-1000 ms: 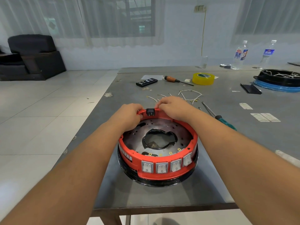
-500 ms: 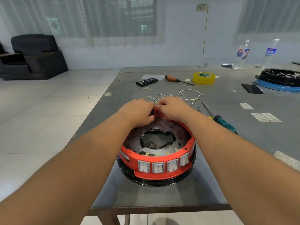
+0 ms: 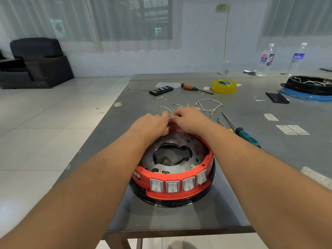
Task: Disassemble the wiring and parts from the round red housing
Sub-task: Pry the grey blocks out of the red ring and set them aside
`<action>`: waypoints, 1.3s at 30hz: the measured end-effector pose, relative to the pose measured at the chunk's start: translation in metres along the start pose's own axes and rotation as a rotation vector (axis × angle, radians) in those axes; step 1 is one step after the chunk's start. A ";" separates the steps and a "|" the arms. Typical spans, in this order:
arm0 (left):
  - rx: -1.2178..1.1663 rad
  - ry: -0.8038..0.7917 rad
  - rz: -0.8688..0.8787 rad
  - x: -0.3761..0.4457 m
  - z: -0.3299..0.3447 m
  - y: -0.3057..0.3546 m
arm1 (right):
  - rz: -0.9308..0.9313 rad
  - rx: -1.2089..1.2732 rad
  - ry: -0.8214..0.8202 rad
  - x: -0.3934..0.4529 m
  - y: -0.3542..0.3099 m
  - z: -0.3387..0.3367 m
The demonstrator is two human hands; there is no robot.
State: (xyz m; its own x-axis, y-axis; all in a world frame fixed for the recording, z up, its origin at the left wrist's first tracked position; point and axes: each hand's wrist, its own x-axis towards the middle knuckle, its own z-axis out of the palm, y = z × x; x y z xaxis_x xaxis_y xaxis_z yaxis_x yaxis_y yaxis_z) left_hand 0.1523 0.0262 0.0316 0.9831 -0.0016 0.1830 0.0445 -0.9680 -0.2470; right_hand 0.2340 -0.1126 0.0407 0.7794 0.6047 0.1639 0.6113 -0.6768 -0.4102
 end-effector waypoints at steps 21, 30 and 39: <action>-0.143 -0.002 -0.034 0.002 0.000 -0.001 | -0.013 0.004 -0.014 0.000 0.000 0.000; -0.179 -0.020 -0.052 0.002 -0.002 -0.001 | -0.014 0.010 -0.018 0.001 0.001 0.000; -0.352 0.009 -0.160 -0.002 -0.011 0.002 | -0.019 0.012 -0.008 0.000 0.002 0.000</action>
State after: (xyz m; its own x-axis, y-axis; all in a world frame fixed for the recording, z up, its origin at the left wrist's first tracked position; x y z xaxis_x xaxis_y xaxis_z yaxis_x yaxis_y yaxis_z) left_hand 0.1487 0.0218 0.0415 0.9670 0.1554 0.2020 0.1316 -0.9832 0.1265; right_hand 0.2354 -0.1135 0.0399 0.7668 0.6205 0.1642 0.6239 -0.6604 -0.4178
